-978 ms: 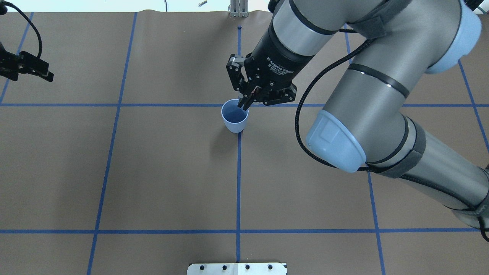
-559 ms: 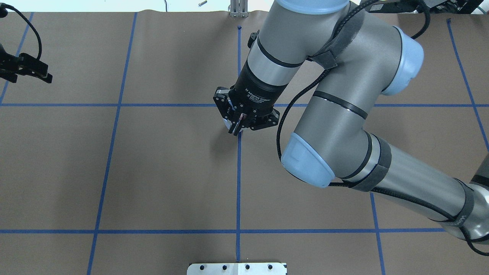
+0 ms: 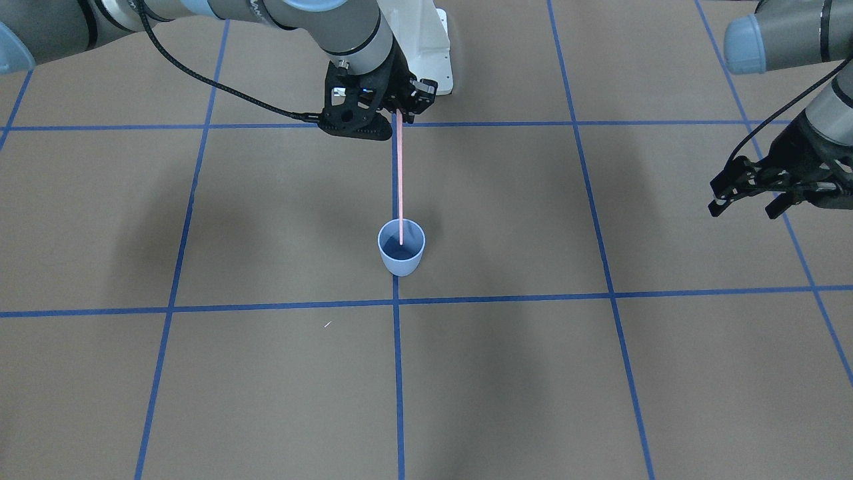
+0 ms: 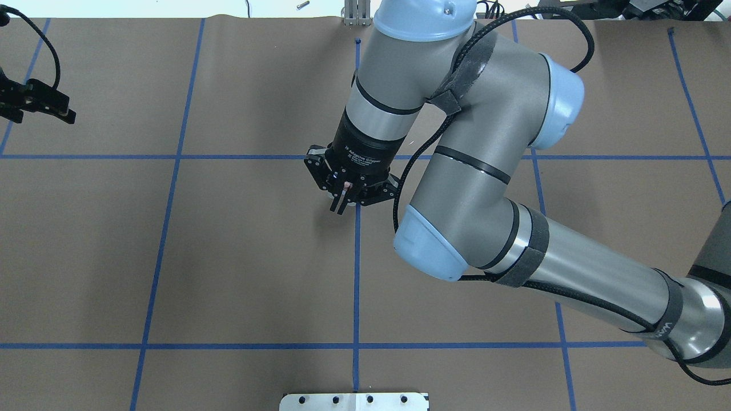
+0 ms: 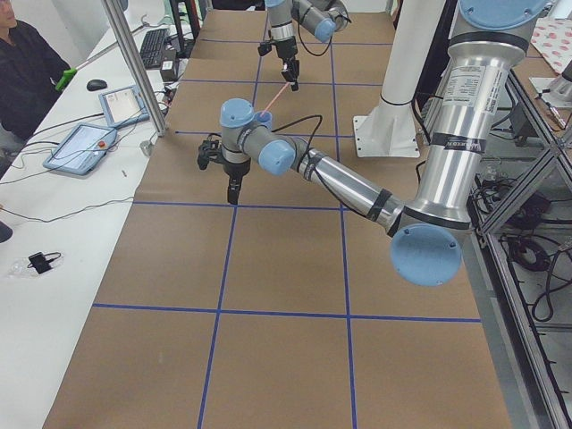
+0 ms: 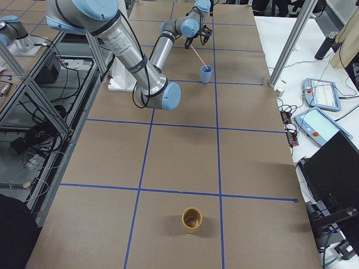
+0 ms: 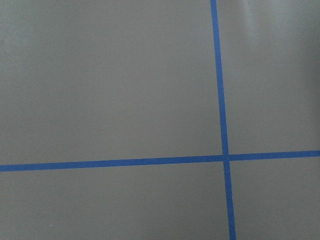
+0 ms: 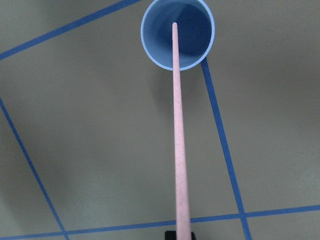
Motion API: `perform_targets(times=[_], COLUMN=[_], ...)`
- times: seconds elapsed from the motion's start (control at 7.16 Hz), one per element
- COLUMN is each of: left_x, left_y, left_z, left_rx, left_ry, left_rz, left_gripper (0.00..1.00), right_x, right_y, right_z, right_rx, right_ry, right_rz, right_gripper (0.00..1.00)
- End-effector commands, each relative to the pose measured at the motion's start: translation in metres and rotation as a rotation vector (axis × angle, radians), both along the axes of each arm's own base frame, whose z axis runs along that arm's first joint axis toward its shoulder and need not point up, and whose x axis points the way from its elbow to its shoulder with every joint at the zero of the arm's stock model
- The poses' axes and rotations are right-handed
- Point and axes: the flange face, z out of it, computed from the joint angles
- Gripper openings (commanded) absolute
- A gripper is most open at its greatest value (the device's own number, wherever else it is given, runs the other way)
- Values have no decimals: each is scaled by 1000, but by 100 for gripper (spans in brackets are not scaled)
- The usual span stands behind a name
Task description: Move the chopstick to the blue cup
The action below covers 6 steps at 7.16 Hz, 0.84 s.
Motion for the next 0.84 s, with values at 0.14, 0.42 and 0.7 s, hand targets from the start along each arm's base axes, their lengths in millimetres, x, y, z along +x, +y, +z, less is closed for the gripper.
perform_targets(times=[0.14, 0.42, 0.7], left_x=[-1, -1, -1], left_y=[-1, -3, -3], left_z=[7, 8, 10], left_rx=[-7, 3, 0], left_ry=[-2, 2, 1], left_rz=[2, 1, 1], left_gripper=[98, 98, 98], right_x=[-23, -32, -39], right_y=[-15, -22, -27], right_z=[14, 26, 33], right_rx=[6, 6, 7], right_ry=[-10, 3, 10], right_rz=[-4, -10, -11], right_gripper=[0, 0, 98])
